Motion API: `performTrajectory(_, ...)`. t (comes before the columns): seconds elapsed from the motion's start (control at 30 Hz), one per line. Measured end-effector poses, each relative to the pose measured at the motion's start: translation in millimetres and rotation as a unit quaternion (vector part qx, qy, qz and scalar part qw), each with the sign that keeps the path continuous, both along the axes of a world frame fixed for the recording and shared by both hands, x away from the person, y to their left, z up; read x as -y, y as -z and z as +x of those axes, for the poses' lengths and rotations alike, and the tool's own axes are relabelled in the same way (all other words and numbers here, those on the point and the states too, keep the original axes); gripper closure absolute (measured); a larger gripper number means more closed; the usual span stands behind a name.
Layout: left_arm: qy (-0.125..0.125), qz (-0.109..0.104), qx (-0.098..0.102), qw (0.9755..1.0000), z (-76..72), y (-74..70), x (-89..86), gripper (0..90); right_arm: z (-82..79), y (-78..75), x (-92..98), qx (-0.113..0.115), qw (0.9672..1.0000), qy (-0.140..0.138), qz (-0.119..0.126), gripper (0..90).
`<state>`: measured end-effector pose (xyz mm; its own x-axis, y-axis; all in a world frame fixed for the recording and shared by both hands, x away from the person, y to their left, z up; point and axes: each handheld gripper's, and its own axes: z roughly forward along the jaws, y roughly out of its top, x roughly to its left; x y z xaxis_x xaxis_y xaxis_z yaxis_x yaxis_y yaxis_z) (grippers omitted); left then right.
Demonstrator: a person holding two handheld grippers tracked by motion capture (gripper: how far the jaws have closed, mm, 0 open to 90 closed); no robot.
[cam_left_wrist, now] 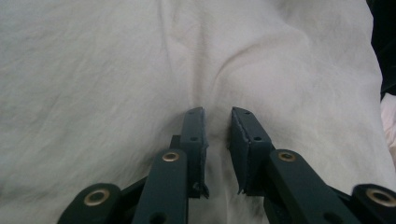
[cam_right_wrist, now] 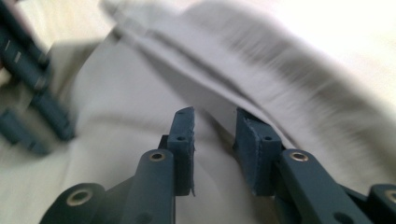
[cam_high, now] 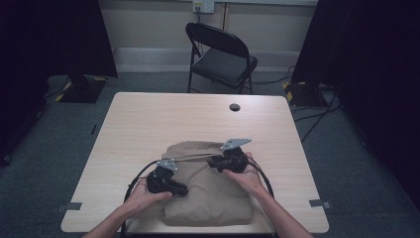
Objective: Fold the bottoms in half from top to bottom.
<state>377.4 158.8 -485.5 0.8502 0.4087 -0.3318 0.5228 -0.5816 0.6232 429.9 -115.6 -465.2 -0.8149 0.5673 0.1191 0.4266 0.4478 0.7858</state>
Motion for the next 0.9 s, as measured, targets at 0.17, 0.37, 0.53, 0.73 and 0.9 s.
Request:
performTrajectory(0.17,-0.013,-0.041,0.007,0.9990,8.0,-13.9,-9.6,72.1,19.9,-10.7,3.7,0.019,0.9991,0.038,-0.001,64.9)
performTrajectory(0.37,-0.077,-0.079,0.013,0.9938,43.1,-21.0,-21.2,72.2,39.9,-4.5,12.0,0.011,0.9970,0.076,-0.002,65.7)
performTrajectory(0.53,-0.126,-0.057,0.045,0.9894,65.4,-19.0,-30.1,71.3,42.2,-3.6,15.2,0.015,0.9958,0.091,-0.003,65.8)
performTrajectory(0.73,-0.165,-0.088,0.053,0.9809,86.1,-24.3,-35.8,67.5,39.5,-3.3,17.3,0.013,0.9965,0.082,-0.002,64.8)
performTrajectory(0.9,-0.175,-0.095,0.050,0.9787,97.8,-24.3,-41.1,68.5,35.8,-4.6,21.5,0.012,0.9968,0.079,0.002,64.6)
